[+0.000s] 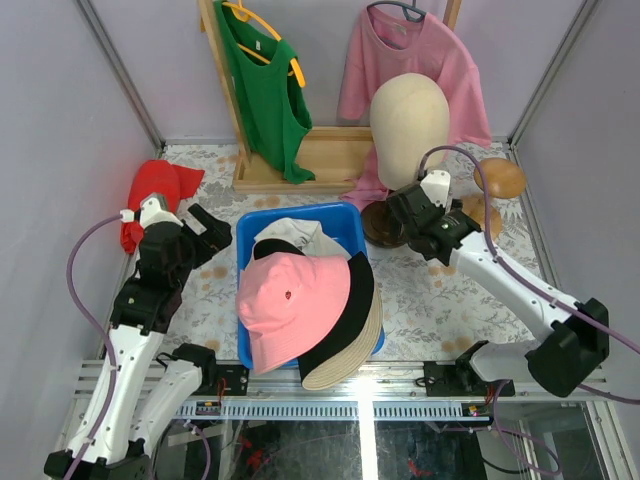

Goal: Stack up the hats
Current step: Pick up the hat from the bin.

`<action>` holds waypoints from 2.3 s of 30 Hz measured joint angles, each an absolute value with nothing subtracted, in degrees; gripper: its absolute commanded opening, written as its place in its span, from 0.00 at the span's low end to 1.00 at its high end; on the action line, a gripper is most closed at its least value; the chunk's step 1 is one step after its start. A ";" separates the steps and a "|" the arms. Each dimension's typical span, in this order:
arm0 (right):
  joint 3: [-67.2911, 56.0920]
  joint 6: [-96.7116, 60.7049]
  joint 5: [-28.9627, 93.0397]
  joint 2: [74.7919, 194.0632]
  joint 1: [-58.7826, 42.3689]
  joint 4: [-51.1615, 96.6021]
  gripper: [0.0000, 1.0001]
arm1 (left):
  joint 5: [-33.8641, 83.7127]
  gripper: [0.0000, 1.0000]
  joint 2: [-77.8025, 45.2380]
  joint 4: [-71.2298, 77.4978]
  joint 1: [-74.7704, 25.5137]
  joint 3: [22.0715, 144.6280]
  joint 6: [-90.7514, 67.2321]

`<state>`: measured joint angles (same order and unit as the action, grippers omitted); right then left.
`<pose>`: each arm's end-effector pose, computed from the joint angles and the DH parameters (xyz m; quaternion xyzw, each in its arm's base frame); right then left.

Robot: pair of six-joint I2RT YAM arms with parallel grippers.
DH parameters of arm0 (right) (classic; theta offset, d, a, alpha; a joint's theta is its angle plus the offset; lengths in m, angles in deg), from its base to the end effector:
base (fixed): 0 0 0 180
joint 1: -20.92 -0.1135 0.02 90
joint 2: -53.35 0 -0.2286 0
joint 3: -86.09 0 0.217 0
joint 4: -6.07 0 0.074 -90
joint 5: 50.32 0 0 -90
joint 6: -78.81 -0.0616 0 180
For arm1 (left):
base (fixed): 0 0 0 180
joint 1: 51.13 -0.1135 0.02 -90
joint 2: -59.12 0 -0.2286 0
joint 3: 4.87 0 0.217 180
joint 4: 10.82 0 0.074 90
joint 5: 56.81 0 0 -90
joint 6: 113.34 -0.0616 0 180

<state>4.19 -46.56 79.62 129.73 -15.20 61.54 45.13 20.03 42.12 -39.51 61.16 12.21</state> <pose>0.2335 0.1214 0.2637 0.1112 0.8838 -0.0724 0.4487 0.1561 -0.0191 0.2971 -0.2288 0.8137 -0.1300 0.5183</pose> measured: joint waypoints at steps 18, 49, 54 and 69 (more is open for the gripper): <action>6.11 -41.36 72.13 121.46 -22.08 51.31 1.00 | 21.09 0.91 28.75 36.96 -39.49 55.19 6.33; 8.52 -42.04 68.48 109.75 -28.01 51.71 1.00 | 2.40 0.37 30.13 39.50 -39.31 51.67 3.58; 7.99 -42.02 68.50 108.96 -28.12 52.04 1.00 | 1.68 0.19 30.04 39.45 -39.20 51.47 3.75; 1.22 -41.03 66.36 107.89 -28.27 53.63 0.99 | 1.18 0.00 27.03 42.78 -39.16 66.45 4.52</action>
